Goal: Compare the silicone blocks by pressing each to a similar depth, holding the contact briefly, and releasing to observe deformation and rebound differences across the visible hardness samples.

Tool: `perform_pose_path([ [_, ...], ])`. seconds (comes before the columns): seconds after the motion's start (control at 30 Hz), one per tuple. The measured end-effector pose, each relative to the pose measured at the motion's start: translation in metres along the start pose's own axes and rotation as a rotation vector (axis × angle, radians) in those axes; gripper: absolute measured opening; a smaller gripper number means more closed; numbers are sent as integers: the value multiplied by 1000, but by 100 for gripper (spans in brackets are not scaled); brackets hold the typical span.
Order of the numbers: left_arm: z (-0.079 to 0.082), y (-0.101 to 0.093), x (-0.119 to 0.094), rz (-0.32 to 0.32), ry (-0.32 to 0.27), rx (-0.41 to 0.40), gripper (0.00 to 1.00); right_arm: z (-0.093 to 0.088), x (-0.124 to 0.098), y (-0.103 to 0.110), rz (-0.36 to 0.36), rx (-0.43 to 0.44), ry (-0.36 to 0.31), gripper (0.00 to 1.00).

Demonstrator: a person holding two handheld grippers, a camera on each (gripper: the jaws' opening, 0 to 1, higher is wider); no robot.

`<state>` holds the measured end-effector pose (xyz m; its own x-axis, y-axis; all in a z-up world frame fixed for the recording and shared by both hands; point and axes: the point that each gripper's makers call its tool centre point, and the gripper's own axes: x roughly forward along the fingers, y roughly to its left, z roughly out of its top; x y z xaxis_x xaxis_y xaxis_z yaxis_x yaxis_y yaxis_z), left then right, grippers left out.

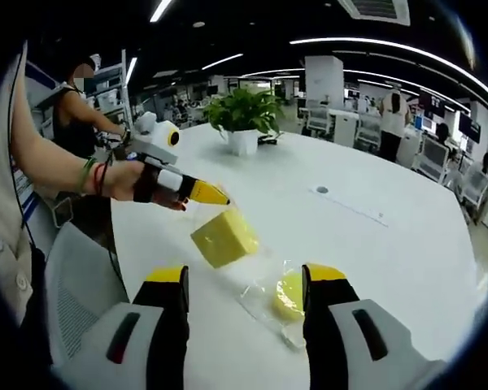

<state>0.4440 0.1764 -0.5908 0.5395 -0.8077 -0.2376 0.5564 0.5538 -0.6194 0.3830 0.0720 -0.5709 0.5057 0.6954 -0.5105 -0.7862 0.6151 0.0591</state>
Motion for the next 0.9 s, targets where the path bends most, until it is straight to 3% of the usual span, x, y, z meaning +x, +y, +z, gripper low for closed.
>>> perform_pose_path([
  [0.53, 4, 30, -1, 67, -61, -48, 0, -10, -8, 2, -43, 50, -11, 53],
  [0.9, 9, 58, -5, 139, -99, -76, 0, -17, -15, 4, -116, 112, -67, 53],
])
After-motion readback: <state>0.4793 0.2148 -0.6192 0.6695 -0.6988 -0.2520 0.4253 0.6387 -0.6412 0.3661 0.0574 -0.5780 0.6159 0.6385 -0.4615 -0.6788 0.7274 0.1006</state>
